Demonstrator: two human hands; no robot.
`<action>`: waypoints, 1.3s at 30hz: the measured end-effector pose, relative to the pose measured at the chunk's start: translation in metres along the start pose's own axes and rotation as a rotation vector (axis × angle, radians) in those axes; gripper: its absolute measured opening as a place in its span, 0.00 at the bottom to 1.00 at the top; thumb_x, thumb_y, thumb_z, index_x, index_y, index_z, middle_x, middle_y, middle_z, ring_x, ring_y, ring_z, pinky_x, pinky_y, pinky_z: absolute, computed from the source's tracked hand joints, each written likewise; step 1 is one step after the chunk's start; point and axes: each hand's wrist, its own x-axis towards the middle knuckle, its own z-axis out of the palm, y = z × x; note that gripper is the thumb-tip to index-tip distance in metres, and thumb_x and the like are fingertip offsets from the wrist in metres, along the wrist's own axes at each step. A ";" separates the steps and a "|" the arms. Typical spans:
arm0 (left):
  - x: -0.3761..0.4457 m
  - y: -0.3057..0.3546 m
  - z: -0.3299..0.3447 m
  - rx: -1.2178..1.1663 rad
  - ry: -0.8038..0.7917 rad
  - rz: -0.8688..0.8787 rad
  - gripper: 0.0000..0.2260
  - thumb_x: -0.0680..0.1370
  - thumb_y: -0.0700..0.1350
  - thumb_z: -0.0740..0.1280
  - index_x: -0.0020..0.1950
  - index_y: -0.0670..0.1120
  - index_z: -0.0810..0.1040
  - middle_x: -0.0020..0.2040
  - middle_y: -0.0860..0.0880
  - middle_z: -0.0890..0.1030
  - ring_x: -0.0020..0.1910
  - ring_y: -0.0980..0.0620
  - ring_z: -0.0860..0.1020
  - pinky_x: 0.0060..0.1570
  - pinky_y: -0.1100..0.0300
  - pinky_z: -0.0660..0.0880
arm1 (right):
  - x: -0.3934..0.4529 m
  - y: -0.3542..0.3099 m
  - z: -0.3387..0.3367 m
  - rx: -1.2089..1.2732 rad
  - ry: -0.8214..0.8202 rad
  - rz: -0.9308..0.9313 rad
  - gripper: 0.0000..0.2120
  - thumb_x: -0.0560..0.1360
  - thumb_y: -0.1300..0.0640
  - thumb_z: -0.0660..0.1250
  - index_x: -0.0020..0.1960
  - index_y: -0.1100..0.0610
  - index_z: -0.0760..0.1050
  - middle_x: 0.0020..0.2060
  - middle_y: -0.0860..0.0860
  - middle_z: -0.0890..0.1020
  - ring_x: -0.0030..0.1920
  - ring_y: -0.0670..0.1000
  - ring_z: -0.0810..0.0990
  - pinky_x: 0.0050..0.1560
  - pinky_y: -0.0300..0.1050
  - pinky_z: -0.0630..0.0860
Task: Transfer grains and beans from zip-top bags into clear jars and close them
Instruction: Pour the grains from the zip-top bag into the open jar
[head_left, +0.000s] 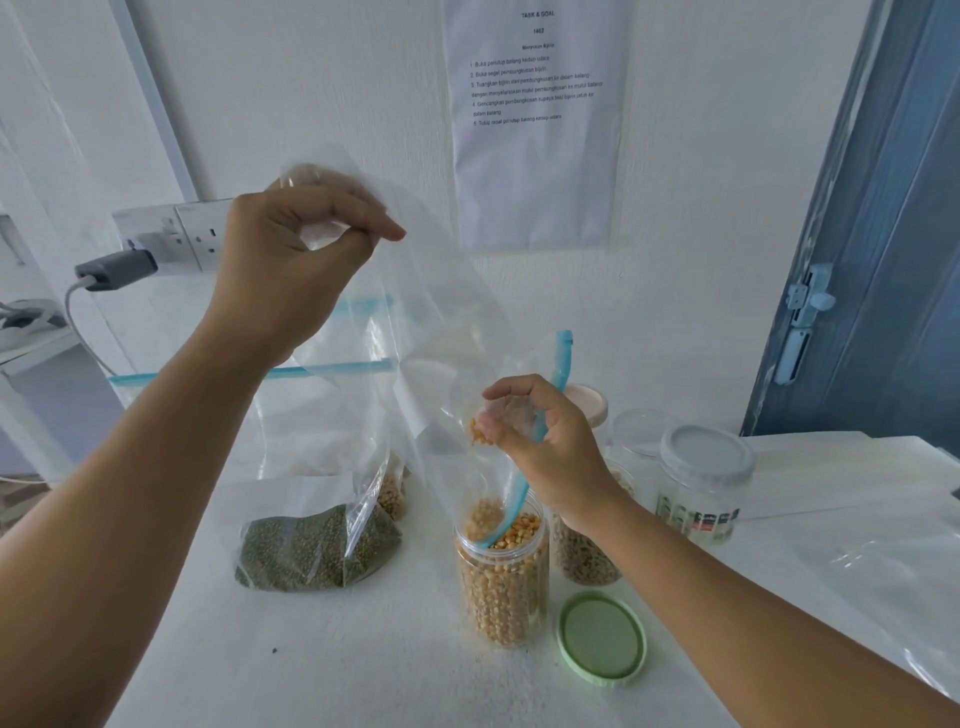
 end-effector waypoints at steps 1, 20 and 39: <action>0.000 0.000 0.000 0.004 0.000 0.003 0.12 0.77 0.35 0.72 0.46 0.53 0.87 0.50 0.51 0.84 0.57 0.50 0.81 0.64 0.45 0.78 | 0.000 0.002 -0.001 -0.026 -0.024 0.002 0.11 0.78 0.59 0.74 0.57 0.46 0.80 0.51 0.48 0.85 0.57 0.50 0.84 0.65 0.54 0.78; -0.001 0.004 0.001 0.003 -0.022 0.008 0.14 0.77 0.34 0.71 0.46 0.53 0.86 0.50 0.51 0.83 0.56 0.55 0.81 0.61 0.58 0.77 | 0.000 -0.001 -0.002 -0.130 -0.095 0.012 0.10 0.79 0.60 0.73 0.57 0.49 0.79 0.52 0.43 0.85 0.57 0.46 0.83 0.63 0.43 0.78; 0.011 0.013 -0.001 0.037 -0.004 0.066 0.14 0.76 0.35 0.71 0.46 0.55 0.86 0.50 0.49 0.84 0.56 0.54 0.81 0.60 0.58 0.77 | -0.008 -0.003 -0.010 -0.085 -0.054 0.008 0.11 0.83 0.57 0.69 0.61 0.44 0.81 0.60 0.40 0.82 0.62 0.48 0.80 0.65 0.45 0.77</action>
